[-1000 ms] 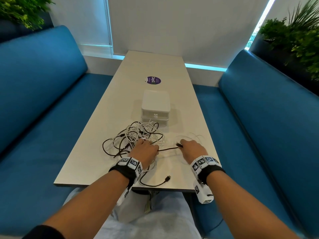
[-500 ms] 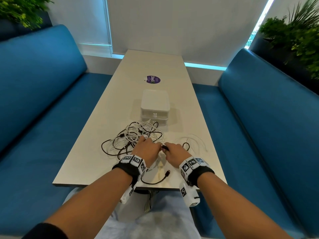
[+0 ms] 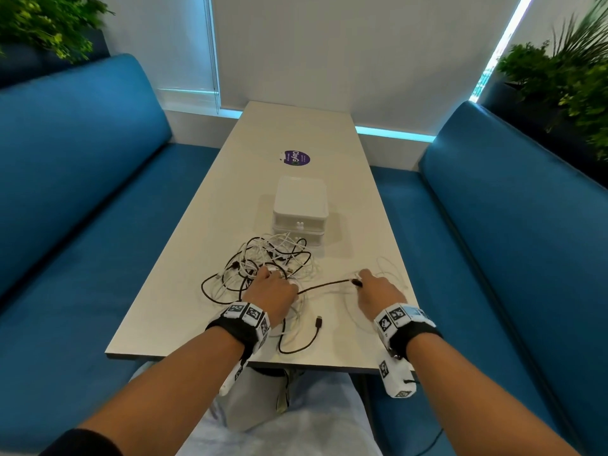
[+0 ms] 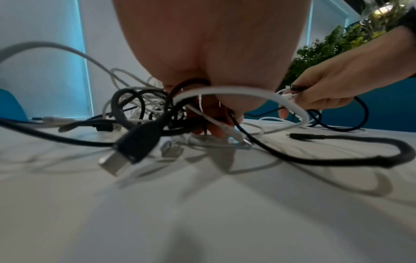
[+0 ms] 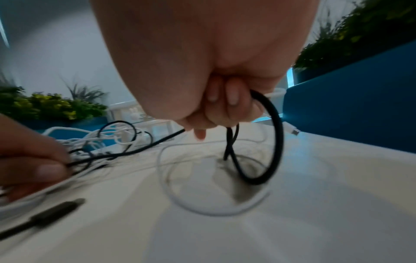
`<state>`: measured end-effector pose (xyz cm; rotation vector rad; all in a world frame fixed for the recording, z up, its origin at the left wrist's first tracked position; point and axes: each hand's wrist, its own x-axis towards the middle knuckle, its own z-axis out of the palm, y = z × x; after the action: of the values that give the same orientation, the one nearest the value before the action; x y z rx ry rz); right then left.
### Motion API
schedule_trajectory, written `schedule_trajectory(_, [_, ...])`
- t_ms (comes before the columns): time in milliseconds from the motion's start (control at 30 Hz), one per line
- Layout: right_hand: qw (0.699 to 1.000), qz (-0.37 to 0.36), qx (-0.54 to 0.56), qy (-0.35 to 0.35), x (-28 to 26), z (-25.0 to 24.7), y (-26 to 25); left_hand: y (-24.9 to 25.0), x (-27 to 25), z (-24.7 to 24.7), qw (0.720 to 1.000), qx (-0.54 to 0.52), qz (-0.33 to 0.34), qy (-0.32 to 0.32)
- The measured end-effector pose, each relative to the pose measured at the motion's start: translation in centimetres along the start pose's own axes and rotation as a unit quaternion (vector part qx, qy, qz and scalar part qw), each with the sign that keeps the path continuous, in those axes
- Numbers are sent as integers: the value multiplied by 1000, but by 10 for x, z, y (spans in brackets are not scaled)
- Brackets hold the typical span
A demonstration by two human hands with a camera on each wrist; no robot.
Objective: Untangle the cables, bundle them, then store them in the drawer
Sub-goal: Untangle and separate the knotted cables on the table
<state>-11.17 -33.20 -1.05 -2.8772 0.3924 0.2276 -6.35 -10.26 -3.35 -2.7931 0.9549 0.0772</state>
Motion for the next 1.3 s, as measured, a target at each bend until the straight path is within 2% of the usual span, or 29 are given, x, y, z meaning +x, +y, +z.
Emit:
schedule_trajectory(100, [997,-47,59,-1,-3,5,-20,4,-1,-3,1000,-5,-7,0])
schedule_trajectory(233, [986,-153,59,-6,-7,13,-43,2,-1,-4,1000,-24,-5,13])
schedule_trajectory(333, [977,-196,79,-27,-7,23,-53,2,-1,-8,999,-33,2,15])
schedule_trajectory(500, [980,-174,68,-72,-5,25,-62,4,-2,-7,998,-55,2,33])
schedule_trajectory(667, [987,-153,-30,-31,-1,15,-50,-8,1,0,997,-68,-4,39])
schedule_trajectory(833, [991,-89,-98,5,0,6,-22,-12,0,4,997,-66,-2,51])
schedule_trajectory(967, [997,-53,-46,11,-2,10,-33,-1,6,1,998,-47,-9,43])
schedule_trajectory(1033, [998,-60,-4,34,-2,11,-40,-1,7,2,998,-37,-16,40])
schedule_trajectory(1133, [991,-124,37,34,-3,11,-56,0,7,0,999,-27,-21,37])
schedule_trajectory(1200, [986,-165,34,20,-4,14,-64,2,7,-4,999,-24,-22,33])
schedule_trajectory(1300, [985,-174,2,14,-7,18,-68,0,5,-10,999,-25,-31,24])
